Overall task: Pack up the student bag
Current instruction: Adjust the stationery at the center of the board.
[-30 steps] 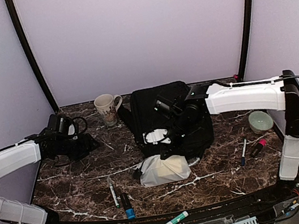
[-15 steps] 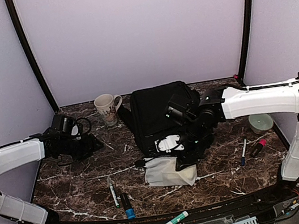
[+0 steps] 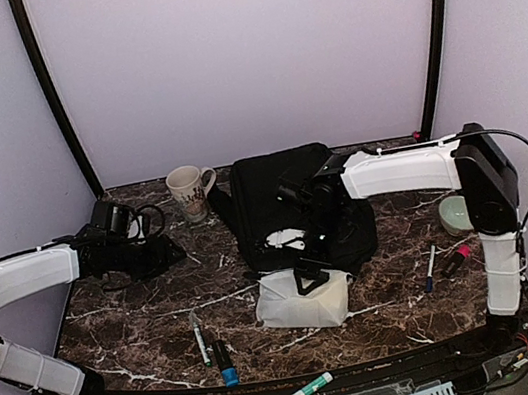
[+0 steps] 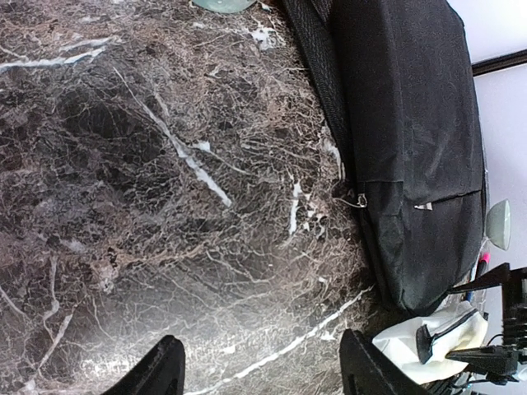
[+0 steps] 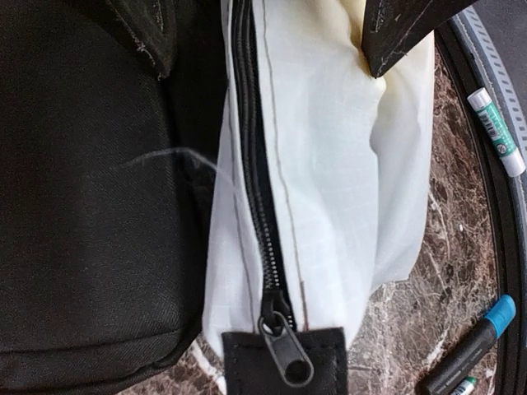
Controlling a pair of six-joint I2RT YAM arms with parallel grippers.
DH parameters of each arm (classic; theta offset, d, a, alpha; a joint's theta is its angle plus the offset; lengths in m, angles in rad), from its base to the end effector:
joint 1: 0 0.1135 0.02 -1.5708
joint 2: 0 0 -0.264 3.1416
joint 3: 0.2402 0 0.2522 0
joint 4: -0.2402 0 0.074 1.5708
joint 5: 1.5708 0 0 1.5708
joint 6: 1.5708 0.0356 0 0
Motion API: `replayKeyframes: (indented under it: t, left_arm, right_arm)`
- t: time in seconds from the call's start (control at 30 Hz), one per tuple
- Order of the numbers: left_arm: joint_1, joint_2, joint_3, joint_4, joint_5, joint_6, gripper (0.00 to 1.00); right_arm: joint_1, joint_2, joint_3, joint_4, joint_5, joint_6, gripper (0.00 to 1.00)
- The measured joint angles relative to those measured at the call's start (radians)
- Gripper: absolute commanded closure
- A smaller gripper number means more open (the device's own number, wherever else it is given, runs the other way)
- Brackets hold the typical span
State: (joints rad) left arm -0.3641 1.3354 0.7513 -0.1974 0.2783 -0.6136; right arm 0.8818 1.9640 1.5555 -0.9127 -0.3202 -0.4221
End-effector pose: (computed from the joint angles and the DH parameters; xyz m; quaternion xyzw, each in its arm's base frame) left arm 0.2513 -0.1062 0.2090 -0.0608 0.9137 -0.2919 0.2760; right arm 0.2434 0.3131 0.2107 -0.6101 0.7666 0.1820 0.0836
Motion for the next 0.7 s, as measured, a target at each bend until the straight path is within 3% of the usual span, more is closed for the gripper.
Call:
replayKeyframes:
  t: [0.13, 0.37, 0.57, 0.7]
  left_arm:
    - [0.000, 0.002, 0.000, 0.003, 0.012, 0.005, 0.34]
    - [0.000, 0.021, 0.000, 0.019, 0.031, 0.008, 0.34]
    - [0.000, 0.032, 0.020, 0.024, 0.044, 0.023, 0.35]
    - [0.000, 0.032, 0.031, 0.025, 0.049, 0.027, 0.35]
  right_arm:
    - [-0.001, 0.053, 0.000, -0.018, -0.031, 0.008, 0.21]
    - [0.003, 0.054, -0.002, -0.089, -0.136, -0.010, 0.35]
    - [0.026, 0.054, -0.016, -0.102, -0.166, -0.006, 0.29]
    - [0.034, 0.063, -0.043, -0.101, -0.166, 0.014, 0.41]
